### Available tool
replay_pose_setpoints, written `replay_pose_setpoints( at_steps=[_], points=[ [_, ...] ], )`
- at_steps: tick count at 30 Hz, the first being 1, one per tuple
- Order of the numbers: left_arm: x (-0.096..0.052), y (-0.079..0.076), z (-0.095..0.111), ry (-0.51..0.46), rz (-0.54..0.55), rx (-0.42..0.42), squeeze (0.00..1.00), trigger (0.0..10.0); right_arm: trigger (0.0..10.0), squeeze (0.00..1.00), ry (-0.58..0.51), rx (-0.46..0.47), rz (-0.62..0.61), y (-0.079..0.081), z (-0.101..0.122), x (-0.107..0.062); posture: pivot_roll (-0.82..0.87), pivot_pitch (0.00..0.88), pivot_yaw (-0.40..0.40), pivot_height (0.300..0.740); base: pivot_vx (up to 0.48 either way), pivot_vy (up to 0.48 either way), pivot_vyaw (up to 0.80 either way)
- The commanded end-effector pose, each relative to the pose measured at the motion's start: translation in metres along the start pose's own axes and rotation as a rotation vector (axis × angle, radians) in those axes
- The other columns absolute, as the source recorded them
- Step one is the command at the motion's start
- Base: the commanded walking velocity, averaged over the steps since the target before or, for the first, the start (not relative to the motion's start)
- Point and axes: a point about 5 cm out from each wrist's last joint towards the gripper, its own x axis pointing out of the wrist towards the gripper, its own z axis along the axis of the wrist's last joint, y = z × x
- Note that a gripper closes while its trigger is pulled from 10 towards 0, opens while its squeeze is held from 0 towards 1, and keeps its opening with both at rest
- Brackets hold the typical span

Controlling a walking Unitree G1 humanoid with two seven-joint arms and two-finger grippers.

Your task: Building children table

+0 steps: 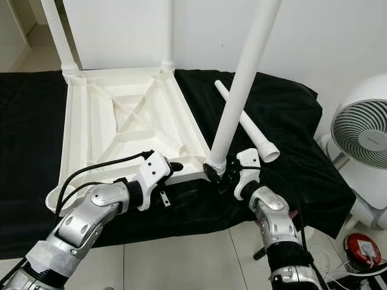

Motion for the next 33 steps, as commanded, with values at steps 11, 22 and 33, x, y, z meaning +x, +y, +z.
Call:
replay_pose_setpoints(
  at_steps=[11,22,33],
  points=[
    [-0.002,0.007,-0.007,0.028,-0.072,0.005,0.0,10.0,10.0,0.0,0.07,-0.136,0.225,-0.014,0.006,0.006,-0.08,0.002,-0.031,0.74,0.0,0.0,0.0],
    [-0.005,-0.001,-0.001,0.02,-0.133,0.033,0.0,10.0,10.0,0.0,0.118,-0.171,0.331,-0.013,0.004,0.015,-0.06,0.027,-0.035,0.74,0.0,0.0,0.0],
    [-0.012,-0.008,0.0,0.018,-0.159,0.039,0.0,10.0,10.0,0.0,0.091,-0.157,0.467,0.008,-0.008,0.01,-0.05,0.037,-0.053,0.74,0.0,0.0,0.0]
  ],
)
